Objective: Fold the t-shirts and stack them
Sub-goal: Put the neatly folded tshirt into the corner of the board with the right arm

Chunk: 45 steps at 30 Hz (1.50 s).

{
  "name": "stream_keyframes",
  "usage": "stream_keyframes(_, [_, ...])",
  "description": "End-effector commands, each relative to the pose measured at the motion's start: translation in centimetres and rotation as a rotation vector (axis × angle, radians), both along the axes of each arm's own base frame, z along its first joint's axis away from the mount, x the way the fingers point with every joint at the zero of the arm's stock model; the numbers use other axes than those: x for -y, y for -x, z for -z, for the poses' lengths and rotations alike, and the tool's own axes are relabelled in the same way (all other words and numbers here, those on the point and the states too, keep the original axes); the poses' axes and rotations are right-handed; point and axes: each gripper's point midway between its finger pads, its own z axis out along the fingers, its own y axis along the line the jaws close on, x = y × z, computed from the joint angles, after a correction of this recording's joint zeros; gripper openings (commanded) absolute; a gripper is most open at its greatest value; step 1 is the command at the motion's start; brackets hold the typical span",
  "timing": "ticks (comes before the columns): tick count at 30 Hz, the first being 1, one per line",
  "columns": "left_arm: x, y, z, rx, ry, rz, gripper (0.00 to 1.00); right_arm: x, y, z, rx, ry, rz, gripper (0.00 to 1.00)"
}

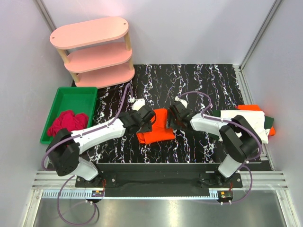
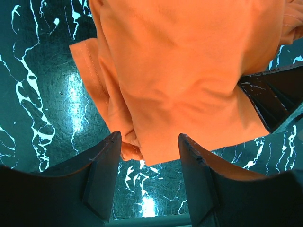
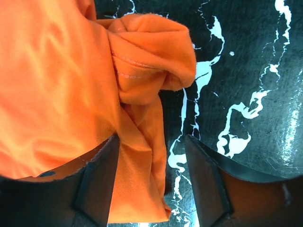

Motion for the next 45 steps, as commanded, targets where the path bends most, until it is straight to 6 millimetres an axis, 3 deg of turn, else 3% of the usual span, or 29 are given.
stream_keyframes(1, [-0.3,-0.4,-1.6,0.06,0.02,-0.029,0.56,4.1,5.4,5.2,-0.225,0.195,0.004,0.65])
stream_keyframes(7, [-0.3,-0.4,-1.5,0.062,0.015,-0.033,0.56,6.0,7.3,6.2,-0.327,0.3,0.067,0.63])
stream_keyframes(13, [-0.4,-0.4,-1.9,0.075,0.019,-0.03,0.56,7.3,9.4,7.6,-0.43,0.358,0.123,0.46])
stream_keyframes(17, [-0.3,-0.5,-2.1,0.081,0.02,-0.027,0.56,7.5,10.4,8.3,-0.466,0.355,0.146,0.42])
stream_keyframes(21, [-0.1,-0.7,-2.3,0.082,0.014,-0.013,0.56,7.6,10.7,8.3,-0.474,0.349,0.161,0.29])
stream_keyframes(25, [-0.1,-0.6,-2.3,0.081,0.014,-0.001,0.55,7.4,11.2,8.7,-0.495,0.328,0.167,0.0])
stream_keyframes(29, [-0.3,-0.3,-2.4,0.083,0.018,0.008,0.55,7.4,11.5,8.6,-0.491,0.313,0.179,0.0])
stream_keyframes(34, [-0.9,0.1,-2.6,0.09,0.022,0.011,0.55,7.6,10.2,6.8,-0.401,0.3,0.194,0.0])
stream_keyframes(37, [-1.1,0.5,-2.6,0.086,0.031,0.012,0.55,7.4,8.8,4.6,-0.293,0.302,0.19,0.0])
stream_keyframes(45, [-2.0,1.4,-2.7,0.092,0.054,0.008,0.55,8.0,1.9,-7.5,0.125,0.3,0.203,0.0])
